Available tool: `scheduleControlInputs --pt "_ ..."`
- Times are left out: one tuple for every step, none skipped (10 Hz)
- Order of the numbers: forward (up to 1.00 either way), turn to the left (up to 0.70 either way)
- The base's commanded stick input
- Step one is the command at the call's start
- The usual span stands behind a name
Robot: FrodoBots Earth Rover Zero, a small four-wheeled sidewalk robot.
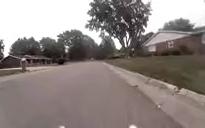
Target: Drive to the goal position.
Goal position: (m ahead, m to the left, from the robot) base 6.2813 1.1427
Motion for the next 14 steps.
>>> scheduleControlInputs --pt "1.0 0.0" --pt "1.0 0.0" --pt "1.0 0.0" --pt "1.0 0.0" --pt "1.0 0.0" --pt "1.0 0.0" --pt "1.0 0.0" --pt "1.0 0.0" --pt "1.0 0.0" --pt "1.0 0.0" --pt "1.0 0.0" --pt "1.0 0.0" --pt "1.0 0.0" --pt "1.0 0.0"
